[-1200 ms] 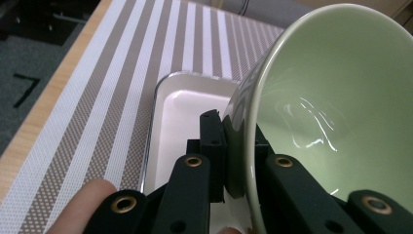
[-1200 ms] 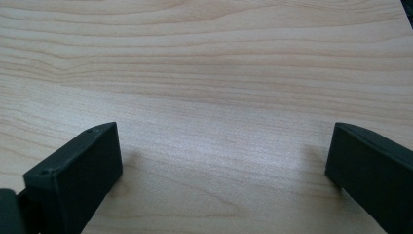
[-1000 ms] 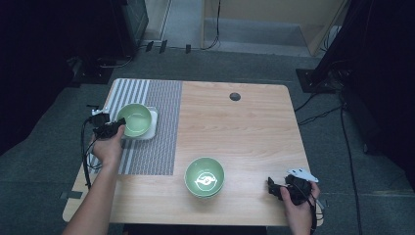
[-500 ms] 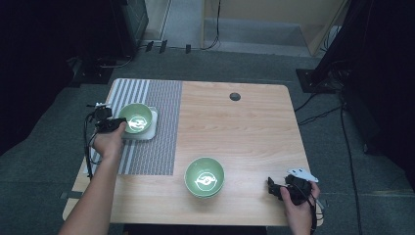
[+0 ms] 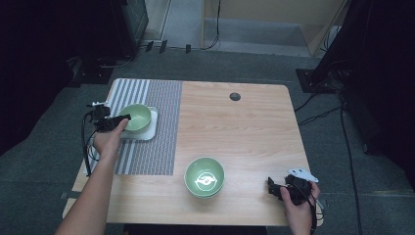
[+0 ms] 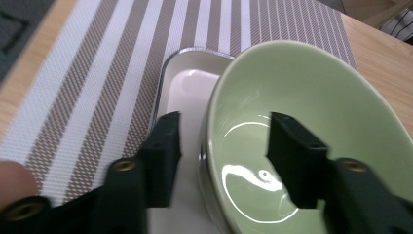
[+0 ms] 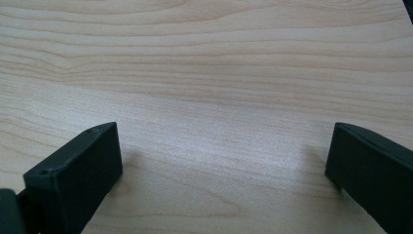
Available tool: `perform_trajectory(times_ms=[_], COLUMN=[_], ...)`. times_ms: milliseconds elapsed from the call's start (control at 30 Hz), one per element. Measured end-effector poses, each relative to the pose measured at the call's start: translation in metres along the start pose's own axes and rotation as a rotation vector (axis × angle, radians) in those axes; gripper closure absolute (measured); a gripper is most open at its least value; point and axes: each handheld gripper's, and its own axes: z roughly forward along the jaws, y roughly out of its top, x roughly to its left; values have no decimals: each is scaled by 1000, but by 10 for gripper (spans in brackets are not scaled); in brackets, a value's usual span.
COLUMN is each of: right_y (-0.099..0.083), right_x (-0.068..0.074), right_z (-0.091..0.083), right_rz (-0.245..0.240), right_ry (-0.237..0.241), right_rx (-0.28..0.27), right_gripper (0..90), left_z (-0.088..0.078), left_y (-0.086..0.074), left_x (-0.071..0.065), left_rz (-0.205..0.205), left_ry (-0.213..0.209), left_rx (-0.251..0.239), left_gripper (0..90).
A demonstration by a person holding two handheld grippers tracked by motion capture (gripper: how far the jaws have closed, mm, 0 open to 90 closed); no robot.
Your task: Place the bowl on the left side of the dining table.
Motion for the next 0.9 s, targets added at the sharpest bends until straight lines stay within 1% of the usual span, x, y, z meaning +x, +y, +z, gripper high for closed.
perform_trajectory(times_ms=[33,67,100,133,167,200,233,300,333,367,433,467,533,567,700,767,900], right_y=[0,0,0,0,0,0,0,0,0,0,1,1,1,1,1,1,1], right_x=[0,0,0,0,0,0,0,0,1,1,1,1,1,1,1,1,1], right_z=[0,0,0,0,0,0,0,0,0,0,1,1,1,1,1,1,1], right_rz=[0,0,0,0,0,0,0,3,5,6,7,7,7,7,7,7,7], right_ry=[0,0,0,0,0,0,0,-2,-3,-4,-5,-5,-5,-5,-5,-5,-5], right_rx=[0,0,0,0,0,0,0,0,1,1,1,0,1,1,0,0,0], right_gripper=[0,0,0,0,0,0,0,0,0,0,0,0,0,0,0,0,0], left_z=[-2,-4,-6,-8,-10,-13,-15,-18,-19,-20,-23,-25,-29,-31,-39,-43,-48], left_y=[0,0,0,-1,-1,-2,-3,-5,-6,-7,-10,-11,-12,-13,-16,-18,-22], left_x=[-1,-3,-4,-5,-6,-6,-7,-8,-9,-9,-10,-10,-10,-10,-11,-12,-13], left_rz=[11,20,26,30,42,54,48,45,50,54,52,53,65,62,84,88,104], left_ry=[0,6,6,-1,2,-1,1,-11,-10,4,-16,-17,-28,-40,-67,-93,-106], left_rx=[-13,-25,-35,-47,-56,-65,-78,-77,-74,-69,-79,-82,-96,-104,-134,-142,-154], left_gripper=[336,261,223,167,140,85,73,73,72,73,73,73,73,73,73,73,73])
